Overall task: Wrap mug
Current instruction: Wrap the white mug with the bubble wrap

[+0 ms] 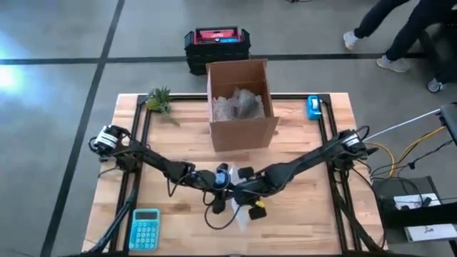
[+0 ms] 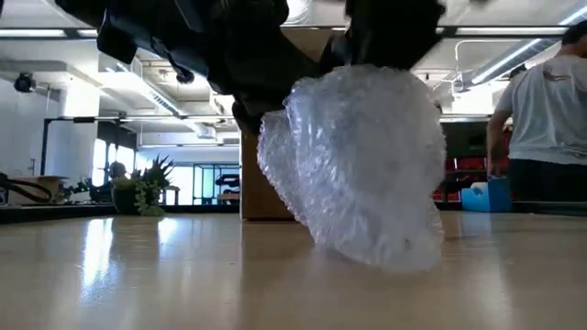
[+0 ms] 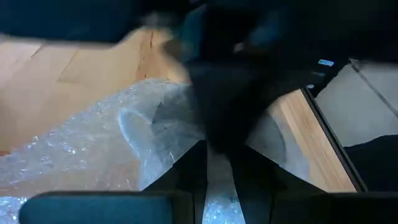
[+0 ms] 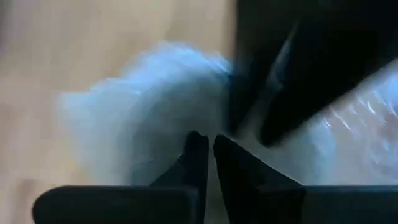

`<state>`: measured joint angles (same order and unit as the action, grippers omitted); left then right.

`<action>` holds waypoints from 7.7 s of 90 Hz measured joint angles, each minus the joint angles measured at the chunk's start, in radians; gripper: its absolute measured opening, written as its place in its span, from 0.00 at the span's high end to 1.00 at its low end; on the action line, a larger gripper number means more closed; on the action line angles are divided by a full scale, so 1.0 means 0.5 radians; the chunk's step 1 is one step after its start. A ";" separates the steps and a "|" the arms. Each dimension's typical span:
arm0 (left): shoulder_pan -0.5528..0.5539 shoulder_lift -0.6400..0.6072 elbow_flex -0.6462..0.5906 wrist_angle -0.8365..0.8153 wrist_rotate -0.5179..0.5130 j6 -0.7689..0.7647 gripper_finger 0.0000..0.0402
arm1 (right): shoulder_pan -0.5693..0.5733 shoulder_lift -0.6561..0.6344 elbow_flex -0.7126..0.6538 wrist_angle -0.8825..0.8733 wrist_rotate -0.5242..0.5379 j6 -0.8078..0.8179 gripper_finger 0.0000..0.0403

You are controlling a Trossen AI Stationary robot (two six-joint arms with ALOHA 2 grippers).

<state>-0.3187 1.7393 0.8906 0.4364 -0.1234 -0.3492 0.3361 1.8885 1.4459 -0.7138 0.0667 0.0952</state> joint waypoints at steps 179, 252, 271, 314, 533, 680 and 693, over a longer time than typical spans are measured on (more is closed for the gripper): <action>-0.028 -0.247 0.353 -1.062 -0.120 0.042 0.85 | 0.056 -0.021 -0.188 0.259 0.279 -0.110 0.95; -0.073 -0.067 0.200 -0.499 -0.240 0.241 0.87 | 0.057 -0.018 -0.192 0.301 0.282 -0.124 0.95; -0.068 0.040 0.211 -0.455 -0.251 0.227 0.91 | 0.064 -0.088 -0.197 0.231 0.260 -0.123 0.95; -0.067 0.026 0.200 -0.402 -0.256 0.243 0.94 | -0.060 -0.409 -0.161 0.057 0.624 -0.117 0.95; -0.073 0.165 0.260 -0.330 -0.257 0.158 0.94 | 0.000 0.009 -0.139 0.121 -0.150 -0.103 0.96; -0.076 0.124 0.256 -0.300 -0.242 0.159 0.94 | 0.012 0.075 -0.102 0.099 0.222 -0.106 0.95; -0.076 0.125 0.256 -0.300 -0.248 0.162 0.94 | 0.012 -0.027 -0.061 -0.021 0.199 -0.099 0.95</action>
<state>-0.3569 1.8019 1.0187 0.2862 -0.2474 -0.2681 0.3420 1.8748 1.4155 -0.7242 0.1663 0.0456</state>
